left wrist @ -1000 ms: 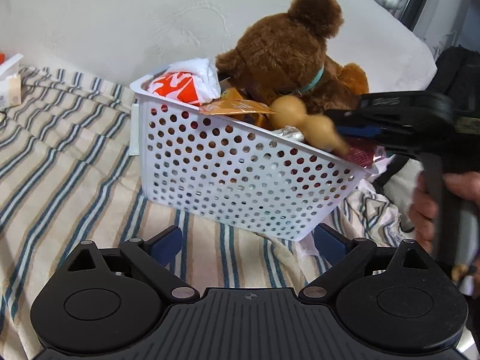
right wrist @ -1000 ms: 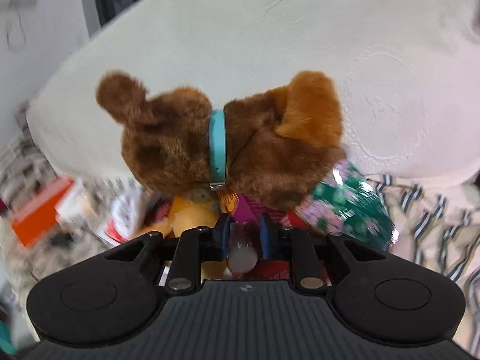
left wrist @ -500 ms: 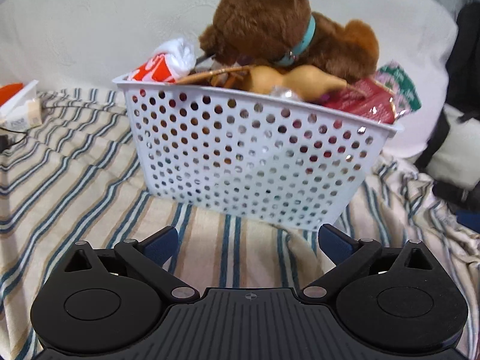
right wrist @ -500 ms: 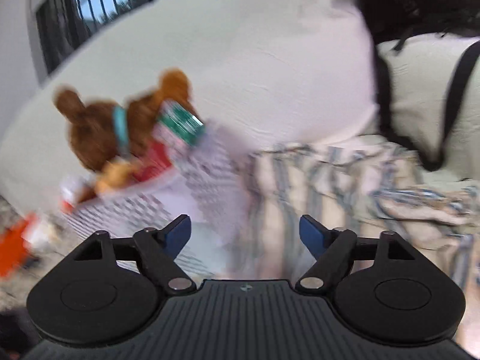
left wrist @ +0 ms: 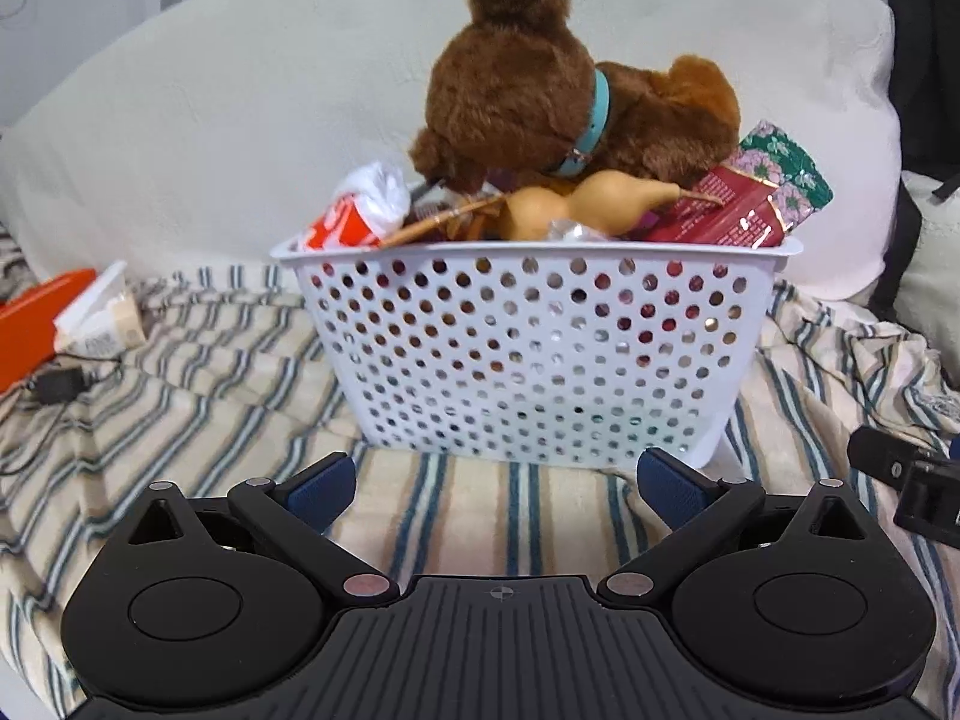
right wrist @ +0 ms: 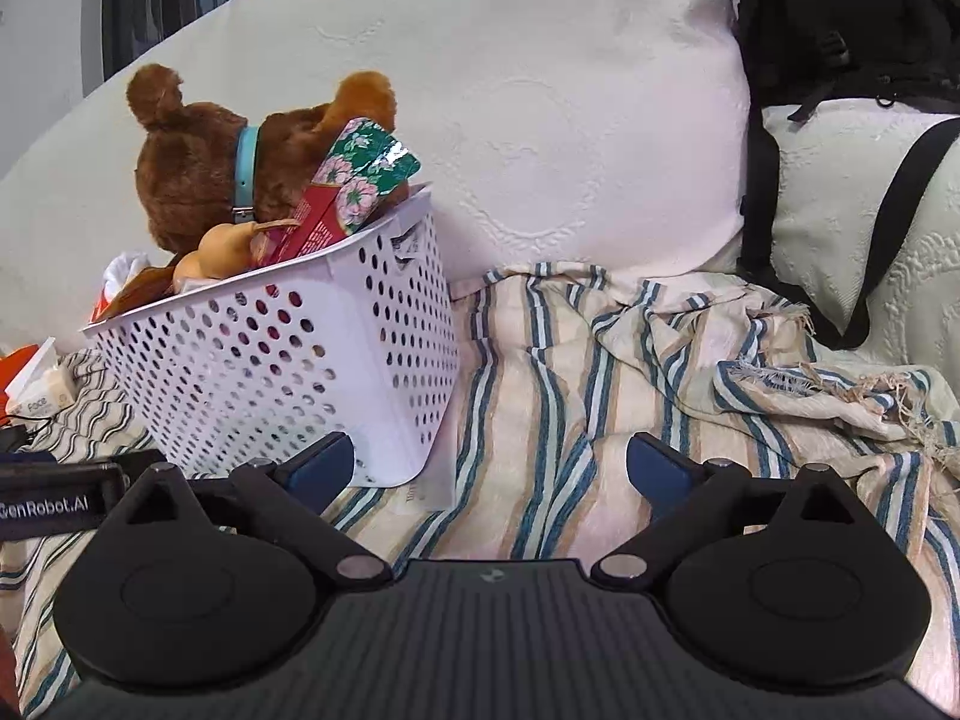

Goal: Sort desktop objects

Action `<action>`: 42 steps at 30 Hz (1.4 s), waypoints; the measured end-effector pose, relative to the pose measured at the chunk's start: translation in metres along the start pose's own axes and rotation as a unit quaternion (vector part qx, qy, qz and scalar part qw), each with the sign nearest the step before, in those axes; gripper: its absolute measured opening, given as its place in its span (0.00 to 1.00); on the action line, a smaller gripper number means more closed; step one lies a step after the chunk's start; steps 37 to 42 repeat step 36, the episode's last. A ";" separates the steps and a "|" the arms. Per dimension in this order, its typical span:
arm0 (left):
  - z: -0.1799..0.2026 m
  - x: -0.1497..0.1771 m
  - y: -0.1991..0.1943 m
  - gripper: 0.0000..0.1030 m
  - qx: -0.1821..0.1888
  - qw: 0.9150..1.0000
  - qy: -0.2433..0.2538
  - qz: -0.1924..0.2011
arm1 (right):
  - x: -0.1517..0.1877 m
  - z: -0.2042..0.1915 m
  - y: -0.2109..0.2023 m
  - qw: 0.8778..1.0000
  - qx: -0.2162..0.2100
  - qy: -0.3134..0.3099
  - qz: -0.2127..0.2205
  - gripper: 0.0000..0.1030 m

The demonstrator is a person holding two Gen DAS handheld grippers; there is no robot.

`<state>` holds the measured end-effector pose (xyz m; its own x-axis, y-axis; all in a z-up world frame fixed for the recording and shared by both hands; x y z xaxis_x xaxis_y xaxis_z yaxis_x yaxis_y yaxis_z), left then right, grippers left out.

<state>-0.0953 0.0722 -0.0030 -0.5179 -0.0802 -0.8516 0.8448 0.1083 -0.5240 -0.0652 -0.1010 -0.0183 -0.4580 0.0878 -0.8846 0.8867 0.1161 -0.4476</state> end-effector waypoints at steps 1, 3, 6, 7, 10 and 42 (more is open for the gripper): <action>0.000 0.000 -0.001 1.00 -0.004 1.000 -0.001 0.002 | 0.001 -0.001 -0.001 1.000 -0.001 -0.005 0.001 0.95; -0.001 0.000 -0.002 1.00 -0.006 1.000 -0.002 0.003 | 0.003 -0.004 -0.002 1.000 0.000 -0.018 0.007 0.95; -0.002 -0.001 -0.004 1.00 -0.009 1.000 -0.001 0.003 | 0.004 -0.010 -0.007 0.999 0.000 -0.038 0.021 0.95; -0.002 -0.001 -0.004 1.00 -0.012 1.000 0.000 0.003 | 0.005 -0.012 -0.008 0.999 -0.003 -0.041 0.023 0.95; -0.002 -0.002 -0.007 1.00 -0.019 1.000 0.003 0.010 | 0.006 -0.013 -0.009 0.999 -0.007 -0.046 0.025 0.95; 0.003 0.004 -0.020 1.00 -0.034 0.998 0.023 0.039 | 0.010 -0.005 -0.006 0.999 -0.025 -0.027 0.010 0.95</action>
Point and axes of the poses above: each gripper's, at about its wrist camera, not at the fingertips, and y roughly the way its jaws point, z to its right, x to its underside, the point moved 2 cm from there along y, roughly the way its jaws point, and after that the axes turned 7 degrees about x, right-handed, at the moved point
